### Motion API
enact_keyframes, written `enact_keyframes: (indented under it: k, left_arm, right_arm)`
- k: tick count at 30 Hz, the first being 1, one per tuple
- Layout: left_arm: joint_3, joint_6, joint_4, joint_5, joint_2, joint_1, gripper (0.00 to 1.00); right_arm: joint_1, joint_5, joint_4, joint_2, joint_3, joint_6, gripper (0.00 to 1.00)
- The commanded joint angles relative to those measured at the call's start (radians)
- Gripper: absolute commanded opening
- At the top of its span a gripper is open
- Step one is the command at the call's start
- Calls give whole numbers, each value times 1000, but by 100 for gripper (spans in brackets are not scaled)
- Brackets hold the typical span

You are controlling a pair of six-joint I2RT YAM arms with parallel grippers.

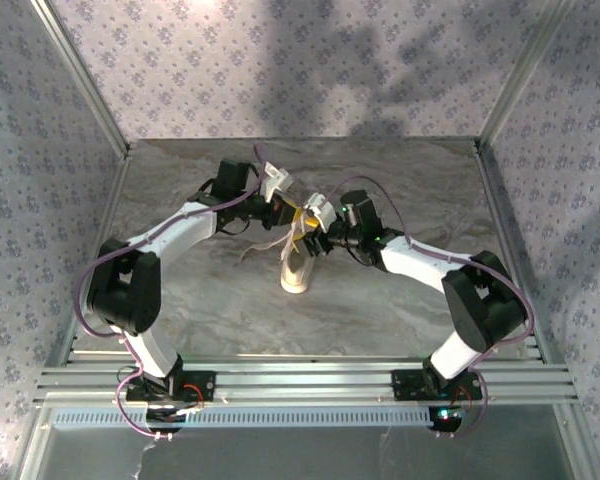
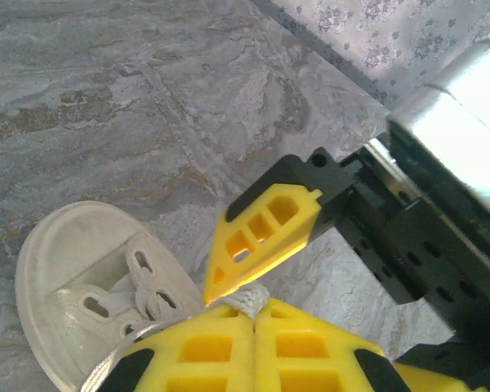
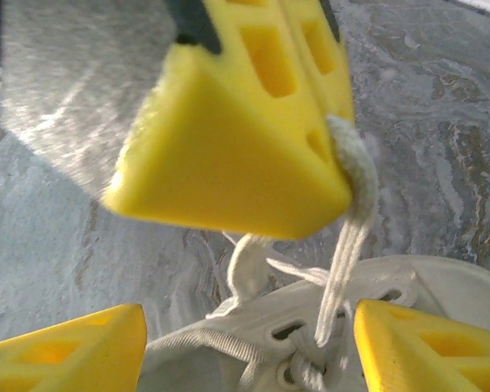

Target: Tie the shoes

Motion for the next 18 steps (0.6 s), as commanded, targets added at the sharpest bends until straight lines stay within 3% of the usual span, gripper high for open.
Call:
enact_keyframes:
  k: [1, 5, 8, 9, 13, 15, 18]
  left_arm:
    - [53, -31, -36, 45, 11, 2, 0]
    - [75, -55, -57, 46, 18, 2, 0]
    - [79, -77, -57, 42, 21, 2, 0]
    - [79, -82, -57, 37, 21, 2, 0]
    - [78, -90, -57, 25, 16, 2, 1]
    - [77, -92, -56, 20, 12, 2, 9]
    - [70, -80, -57, -4, -3, 3, 26]
  right_arm:
    - [11, 59, 75, 41, 45, 6, 68]
    - [20, 71, 107, 70, 73, 24, 64]
    - [25, 72, 134, 83, 81, 37, 55]
    - [26, 77, 141, 84, 79, 43, 50]
    - [27, 100, 141, 72, 66, 44, 12]
    - [25, 107, 135, 63, 57, 38, 2]
    - [15, 95, 124, 51, 49, 33, 0]
